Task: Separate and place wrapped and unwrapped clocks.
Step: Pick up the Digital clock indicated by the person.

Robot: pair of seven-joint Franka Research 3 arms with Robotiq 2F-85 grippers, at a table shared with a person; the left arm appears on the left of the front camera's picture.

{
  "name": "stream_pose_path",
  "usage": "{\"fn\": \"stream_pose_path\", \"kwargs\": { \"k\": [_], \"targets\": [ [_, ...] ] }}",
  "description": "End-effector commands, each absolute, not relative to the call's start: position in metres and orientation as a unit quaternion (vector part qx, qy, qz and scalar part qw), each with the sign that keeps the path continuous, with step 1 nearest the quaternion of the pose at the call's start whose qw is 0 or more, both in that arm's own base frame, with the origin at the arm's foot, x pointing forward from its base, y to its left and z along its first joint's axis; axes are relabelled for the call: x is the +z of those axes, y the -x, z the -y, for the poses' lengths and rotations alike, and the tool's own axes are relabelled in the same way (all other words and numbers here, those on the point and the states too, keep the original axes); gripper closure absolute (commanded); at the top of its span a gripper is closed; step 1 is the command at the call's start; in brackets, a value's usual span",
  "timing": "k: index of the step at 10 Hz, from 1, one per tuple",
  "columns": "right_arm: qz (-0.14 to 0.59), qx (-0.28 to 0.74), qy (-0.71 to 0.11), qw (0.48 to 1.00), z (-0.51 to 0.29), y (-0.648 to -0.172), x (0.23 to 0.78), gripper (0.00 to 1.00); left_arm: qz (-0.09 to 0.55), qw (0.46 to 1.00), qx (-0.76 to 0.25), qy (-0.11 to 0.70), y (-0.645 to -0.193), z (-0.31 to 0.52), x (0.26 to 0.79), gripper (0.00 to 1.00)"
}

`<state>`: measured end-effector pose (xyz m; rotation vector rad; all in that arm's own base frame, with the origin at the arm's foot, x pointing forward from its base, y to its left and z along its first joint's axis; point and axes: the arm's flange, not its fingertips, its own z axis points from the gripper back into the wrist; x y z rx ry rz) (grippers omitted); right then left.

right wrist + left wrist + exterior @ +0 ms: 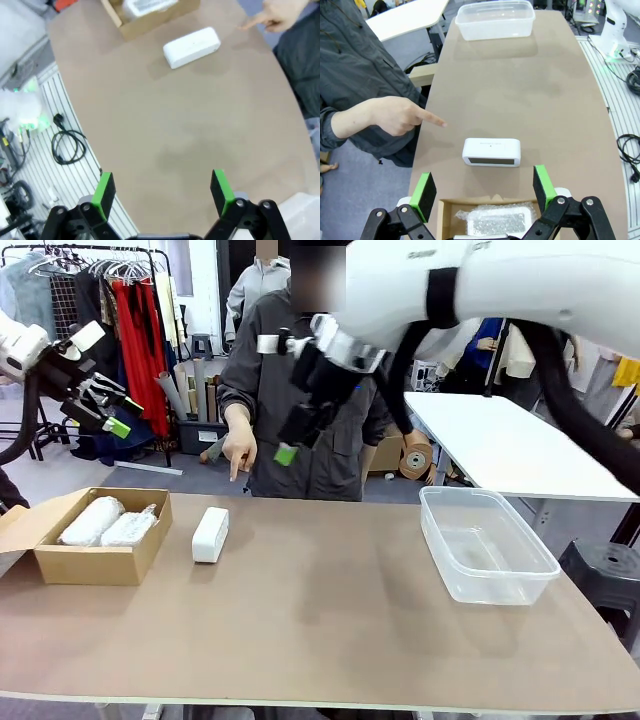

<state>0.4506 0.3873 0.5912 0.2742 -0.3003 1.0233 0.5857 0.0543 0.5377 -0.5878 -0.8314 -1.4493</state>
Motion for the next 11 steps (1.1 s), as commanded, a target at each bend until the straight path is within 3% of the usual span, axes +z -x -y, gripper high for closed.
{"fn": "stream_pose_path", "kwargs": {
  "k": [1,4,5,9,11],
  "targets": [
    [0.114,0.445,-0.054,0.886,-0.442,-0.456,0.598,0.00,0.364,0.630,-0.638,0.252,-0.584,-0.054,0.537,0.00],
    [0.097,0.381,0.020,0.919,-0.507,-0.472,0.582,0.00,0.364,0.630,-0.638,0.252,-0.584,-0.054,0.537,0.00],
    [0.090,0.367,0.001,0.926,-0.521,-0.481,0.574,0.00,0.364,0.630,-0.638,0.252,-0.584,-0.054,0.537,0.00],
    [0.170,0.277,-0.022,0.945,-0.552,-0.528,0.520,0.00,0.364,0.630,-0.638,0.252,-0.584,-0.054,0.537,0.00],
    [0.160,0.262,-0.030,0.951,-0.562,-0.544,0.492,0.00,0.364,0.630,-0.638,0.252,-0.584,-0.054,0.537,0.00]
  ]
}}
